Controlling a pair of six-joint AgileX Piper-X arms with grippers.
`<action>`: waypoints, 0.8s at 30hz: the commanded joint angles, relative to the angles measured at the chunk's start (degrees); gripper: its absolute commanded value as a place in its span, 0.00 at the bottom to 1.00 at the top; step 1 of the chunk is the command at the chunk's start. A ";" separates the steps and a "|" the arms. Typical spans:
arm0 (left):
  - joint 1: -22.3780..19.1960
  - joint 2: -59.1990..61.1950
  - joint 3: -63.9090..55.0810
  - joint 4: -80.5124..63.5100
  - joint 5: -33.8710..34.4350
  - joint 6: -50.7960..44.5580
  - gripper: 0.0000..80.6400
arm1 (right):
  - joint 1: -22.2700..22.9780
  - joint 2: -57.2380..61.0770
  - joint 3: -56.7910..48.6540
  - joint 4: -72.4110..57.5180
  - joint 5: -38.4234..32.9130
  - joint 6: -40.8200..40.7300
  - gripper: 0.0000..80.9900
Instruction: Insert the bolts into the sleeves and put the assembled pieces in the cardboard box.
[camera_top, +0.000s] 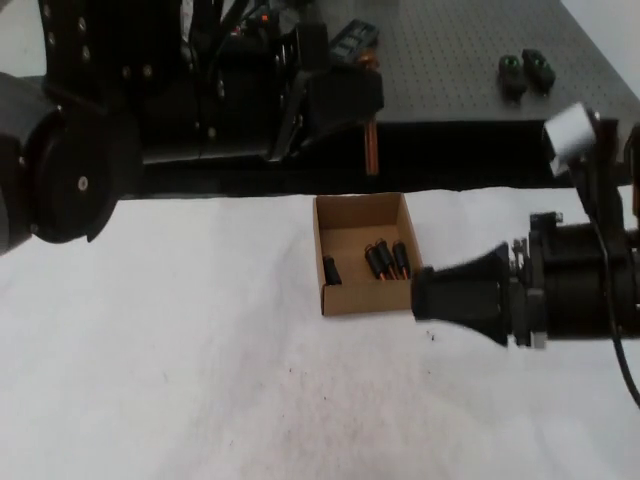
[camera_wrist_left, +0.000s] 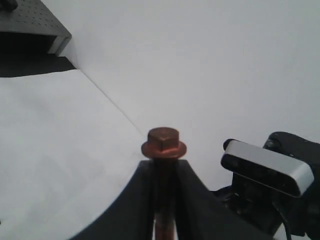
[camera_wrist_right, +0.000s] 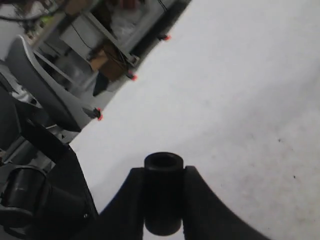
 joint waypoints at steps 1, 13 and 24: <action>-0.03 -0.04 -0.26 -1.52 2.87 -0.66 0.01 | 0.42 0.39 -0.04 -4.12 -0.87 1.75 0.03; -0.03 -0.04 -0.26 -1.52 3.86 -0.56 0.01 | 3.54 7.52 -0.33 -23.40 3.62 10.22 0.03; -0.03 -0.04 -0.26 -1.47 6.41 0.05 0.01 | 3.50 7.52 -0.32 -27.05 3.62 10.04 0.03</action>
